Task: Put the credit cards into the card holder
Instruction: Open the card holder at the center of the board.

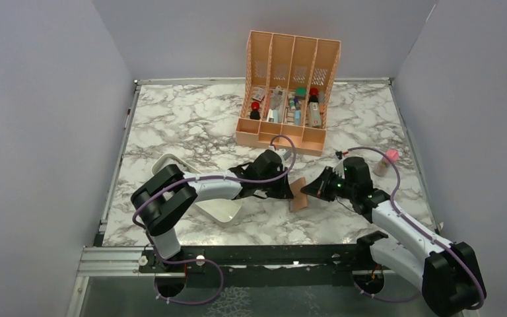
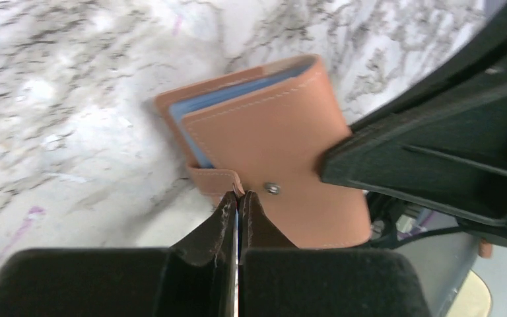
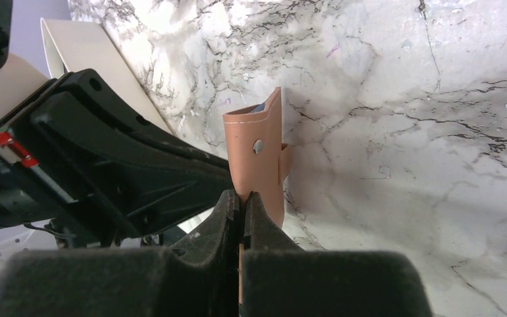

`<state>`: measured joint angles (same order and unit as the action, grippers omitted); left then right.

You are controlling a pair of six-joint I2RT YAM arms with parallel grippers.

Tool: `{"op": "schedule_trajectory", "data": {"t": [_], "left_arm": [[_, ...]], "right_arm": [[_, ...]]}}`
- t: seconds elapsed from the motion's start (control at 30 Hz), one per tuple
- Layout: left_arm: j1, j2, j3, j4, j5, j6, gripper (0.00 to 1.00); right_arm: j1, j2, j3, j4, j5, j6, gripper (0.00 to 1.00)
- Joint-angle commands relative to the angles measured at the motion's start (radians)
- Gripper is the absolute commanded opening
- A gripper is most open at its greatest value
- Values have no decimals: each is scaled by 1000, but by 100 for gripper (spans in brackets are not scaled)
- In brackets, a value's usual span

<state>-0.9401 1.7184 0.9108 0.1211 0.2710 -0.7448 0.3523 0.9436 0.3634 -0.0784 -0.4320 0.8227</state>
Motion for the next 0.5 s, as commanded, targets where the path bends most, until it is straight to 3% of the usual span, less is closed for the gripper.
{"op": "schedule_trajectory", "data": {"t": [0.0, 0.23, 0.47], "left_arm": [[-2, -26, 32, -100, -98, 56, 0], [-2, -126, 9, -200, -159, 75, 0], [-2, -195, 1, -117, -31, 35, 0]], "right_arm": [[5, -18, 8, -4, -12, -3, 1], [5, 44, 32, -117, 153, -98, 4], [6, 76, 164, -273, 195, -202, 51]]}}
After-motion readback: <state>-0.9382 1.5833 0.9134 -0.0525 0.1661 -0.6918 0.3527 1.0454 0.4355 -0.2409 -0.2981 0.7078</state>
